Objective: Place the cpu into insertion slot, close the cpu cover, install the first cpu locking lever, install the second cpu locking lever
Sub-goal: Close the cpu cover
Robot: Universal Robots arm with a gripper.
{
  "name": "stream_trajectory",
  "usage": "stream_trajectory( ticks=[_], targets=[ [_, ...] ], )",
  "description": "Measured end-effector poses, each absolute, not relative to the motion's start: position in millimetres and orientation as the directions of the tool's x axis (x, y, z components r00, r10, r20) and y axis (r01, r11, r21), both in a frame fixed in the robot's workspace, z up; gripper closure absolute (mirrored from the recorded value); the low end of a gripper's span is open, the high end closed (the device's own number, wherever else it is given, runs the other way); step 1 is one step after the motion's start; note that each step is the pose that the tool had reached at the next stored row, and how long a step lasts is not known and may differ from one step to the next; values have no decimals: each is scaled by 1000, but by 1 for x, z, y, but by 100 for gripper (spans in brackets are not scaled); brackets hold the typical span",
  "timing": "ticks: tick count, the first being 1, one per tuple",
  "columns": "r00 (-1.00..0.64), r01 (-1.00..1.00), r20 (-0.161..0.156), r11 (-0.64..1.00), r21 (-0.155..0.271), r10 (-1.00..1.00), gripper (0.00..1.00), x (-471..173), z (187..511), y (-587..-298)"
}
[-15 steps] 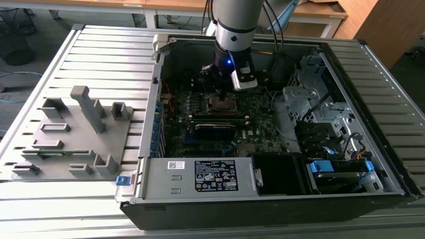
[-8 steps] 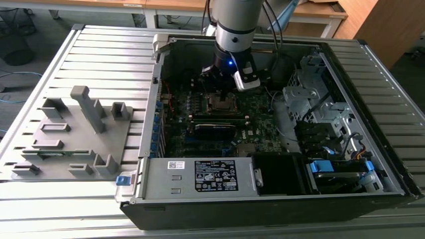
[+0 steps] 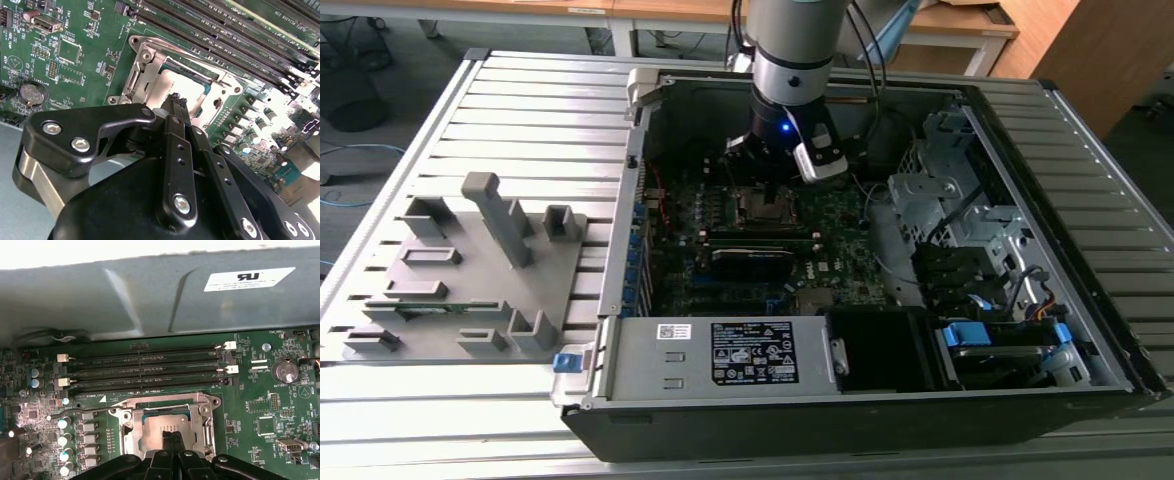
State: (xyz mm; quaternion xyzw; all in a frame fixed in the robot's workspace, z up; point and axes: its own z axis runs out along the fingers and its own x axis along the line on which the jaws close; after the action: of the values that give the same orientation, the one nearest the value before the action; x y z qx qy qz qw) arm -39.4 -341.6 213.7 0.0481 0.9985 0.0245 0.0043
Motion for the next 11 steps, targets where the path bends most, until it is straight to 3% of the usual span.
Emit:
stream_trajectory(
  ticks=[11],
  targets=[
    [-995, 96, -8, 995, 36, 96, 89, -39, 214, -342]
  ],
)
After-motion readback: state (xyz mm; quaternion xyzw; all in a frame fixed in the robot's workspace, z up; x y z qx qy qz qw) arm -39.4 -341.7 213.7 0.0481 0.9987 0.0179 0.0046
